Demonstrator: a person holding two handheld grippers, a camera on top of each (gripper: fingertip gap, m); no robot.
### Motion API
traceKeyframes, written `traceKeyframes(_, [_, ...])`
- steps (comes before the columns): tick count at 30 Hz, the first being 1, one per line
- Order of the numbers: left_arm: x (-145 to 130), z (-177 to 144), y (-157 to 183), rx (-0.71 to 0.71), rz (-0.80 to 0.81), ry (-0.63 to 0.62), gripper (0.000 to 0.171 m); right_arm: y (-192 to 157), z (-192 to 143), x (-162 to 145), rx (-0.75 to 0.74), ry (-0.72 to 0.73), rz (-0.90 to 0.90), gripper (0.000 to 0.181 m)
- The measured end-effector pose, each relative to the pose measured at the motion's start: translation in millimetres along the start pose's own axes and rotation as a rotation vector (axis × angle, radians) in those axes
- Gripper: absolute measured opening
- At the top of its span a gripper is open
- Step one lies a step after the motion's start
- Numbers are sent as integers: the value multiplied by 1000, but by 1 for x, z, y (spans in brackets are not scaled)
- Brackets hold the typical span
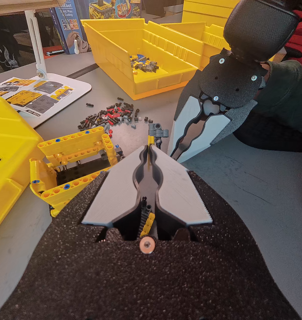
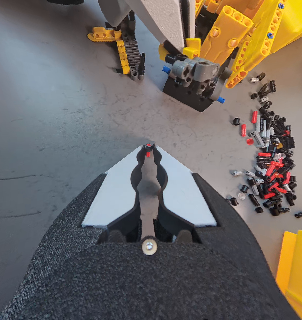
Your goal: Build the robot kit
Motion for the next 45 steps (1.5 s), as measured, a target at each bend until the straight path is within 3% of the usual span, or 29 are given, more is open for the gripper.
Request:
traceKeyframes(3, [0, 0, 0, -3, -1, -1, 1, -1, -2, 0, 78, 34, 79, 8])
traceKeyframes(8, [1, 0, 2, -39, -35, 15, 1, 2, -17, 12, 201, 212, 208, 8])
traceKeyframes(17, [12, -13, -4, -256, -374, 232, 1, 21, -51, 32, 247, 523, 332, 8])
traceKeyframes(23, [18, -16, -2, -358, -447, 310, 1, 33, -72, 43, 292, 718, 434, 8])
traceKeyframes(45, [23, -16, 6, -463, -491, 365, 0, 33, -86, 56, 481, 930, 608, 8])
Point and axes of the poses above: each gripper's, where its closed fingertips meet, z out along the fingers, x out of its top, y = z × x across the jaws, the point moved 5 cm from there along -z, back along the fingers, and after that the axes turned 11 degrees about -x, right-handed, at the moved point
